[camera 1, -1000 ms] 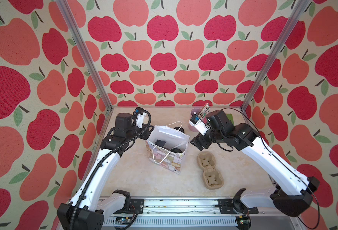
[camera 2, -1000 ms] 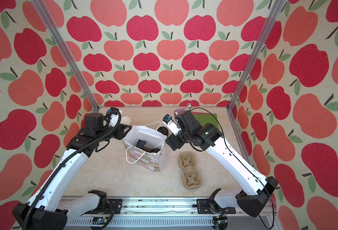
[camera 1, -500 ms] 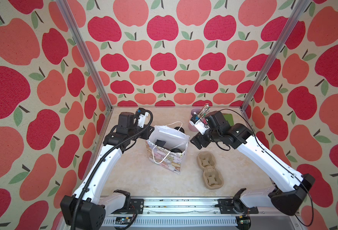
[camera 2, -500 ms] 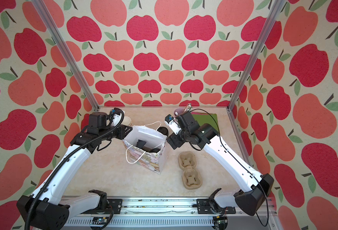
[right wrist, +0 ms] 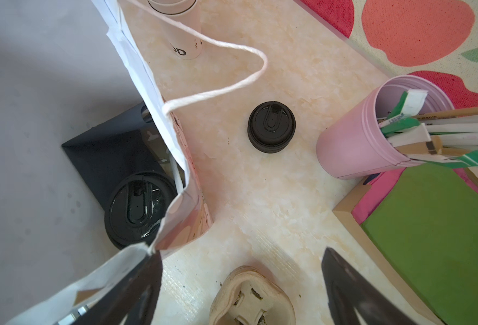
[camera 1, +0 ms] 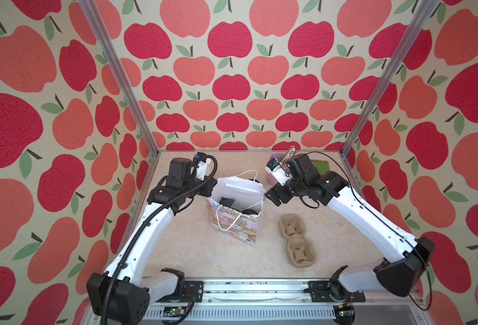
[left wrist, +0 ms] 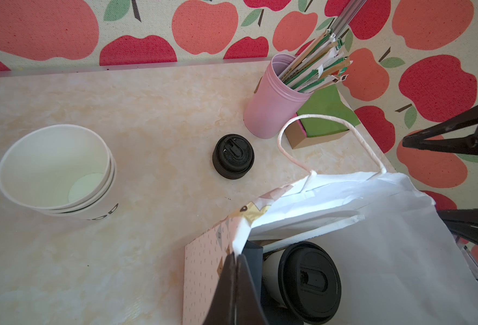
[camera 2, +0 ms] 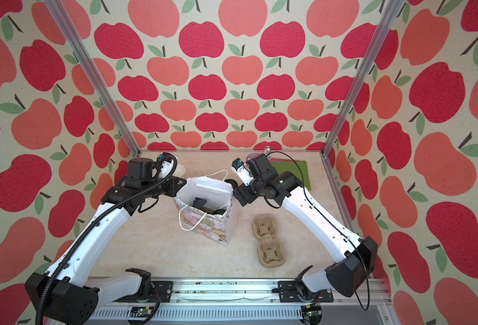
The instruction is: Pack the takeout coffee
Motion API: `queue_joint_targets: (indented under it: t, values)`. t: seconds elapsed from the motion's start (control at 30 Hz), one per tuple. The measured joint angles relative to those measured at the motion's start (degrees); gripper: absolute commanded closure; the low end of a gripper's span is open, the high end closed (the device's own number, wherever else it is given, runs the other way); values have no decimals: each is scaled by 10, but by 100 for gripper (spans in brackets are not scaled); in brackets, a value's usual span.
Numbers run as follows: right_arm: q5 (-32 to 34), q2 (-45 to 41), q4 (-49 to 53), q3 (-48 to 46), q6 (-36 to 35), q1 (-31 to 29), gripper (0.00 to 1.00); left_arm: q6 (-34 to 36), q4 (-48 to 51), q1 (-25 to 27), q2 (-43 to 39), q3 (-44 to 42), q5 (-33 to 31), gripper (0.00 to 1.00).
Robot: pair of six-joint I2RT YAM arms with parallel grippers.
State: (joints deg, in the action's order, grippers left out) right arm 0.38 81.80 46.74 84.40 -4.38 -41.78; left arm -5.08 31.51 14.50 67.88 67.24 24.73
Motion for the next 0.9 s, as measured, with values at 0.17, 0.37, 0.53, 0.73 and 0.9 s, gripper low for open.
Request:
queue_joint_targets:
  t: [0.17,0.37,0.53,0.73,0.9]
  values:
    - [0,19,-13,1,2,12,9,-2,1,0,-17,0,-14,100]
    - [-5,45,-25,22,4,25,9,-14,1,3,-39,-1,-29,100]
    - [-14,71,-30,47,8,28,9,-20,1,4,-46,-10,-37,100]
    - [-20,96,-35,68,9,28,9,-30,3,4,-60,-24,-49,94]
    - [-25,106,-35,79,10,28,8,-34,5,4,-69,-28,-49,85]
